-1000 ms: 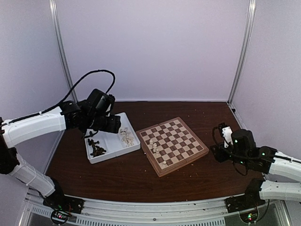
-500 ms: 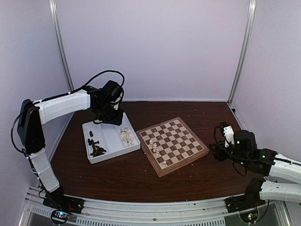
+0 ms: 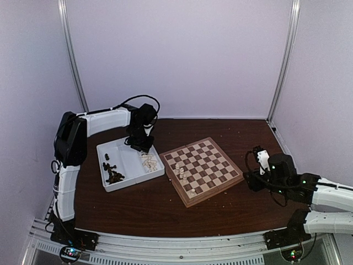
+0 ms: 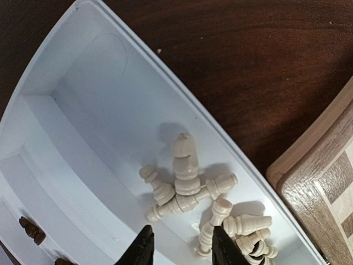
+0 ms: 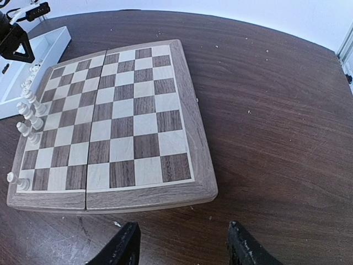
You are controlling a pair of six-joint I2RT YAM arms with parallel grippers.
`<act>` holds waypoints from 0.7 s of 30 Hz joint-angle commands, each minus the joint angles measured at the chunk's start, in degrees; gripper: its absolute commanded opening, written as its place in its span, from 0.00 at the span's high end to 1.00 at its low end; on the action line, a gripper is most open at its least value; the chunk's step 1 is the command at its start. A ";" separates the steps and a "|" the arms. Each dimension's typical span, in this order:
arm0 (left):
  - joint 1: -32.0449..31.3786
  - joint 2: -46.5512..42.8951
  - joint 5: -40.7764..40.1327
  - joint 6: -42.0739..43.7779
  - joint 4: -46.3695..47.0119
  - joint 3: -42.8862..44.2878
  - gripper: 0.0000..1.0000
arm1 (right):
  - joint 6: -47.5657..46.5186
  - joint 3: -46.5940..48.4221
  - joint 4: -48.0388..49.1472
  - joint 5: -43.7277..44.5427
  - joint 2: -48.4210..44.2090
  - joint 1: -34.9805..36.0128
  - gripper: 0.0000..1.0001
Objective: Set up the chess pieces on the board
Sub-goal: Pick up the chess piece from the storage box.
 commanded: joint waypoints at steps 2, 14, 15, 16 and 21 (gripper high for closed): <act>2.08 3.37 1.81 2.77 -0.52 5.06 0.62 | -0.32 0.52 0.92 0.15 -1.48 -0.08 0.45; 3.93 7.40 7.40 4.65 3.26 7.11 0.68 | -0.35 0.86 0.88 0.08 -0.53 -0.10 0.45; 3.92 7.67 7.61 4.96 3.54 7.21 0.68 | -0.39 0.87 0.94 0.03 -0.37 -0.10 0.45; 3.92 7.89 7.64 5.20 3.90 7.23 0.68 | -0.35 0.93 0.92 0.04 -0.31 -0.12 0.45; 3.92 9.28 7.60 5.56 4.50 7.47 0.70 | -0.44 1.13 0.97 -0.28 0.30 -0.10 0.45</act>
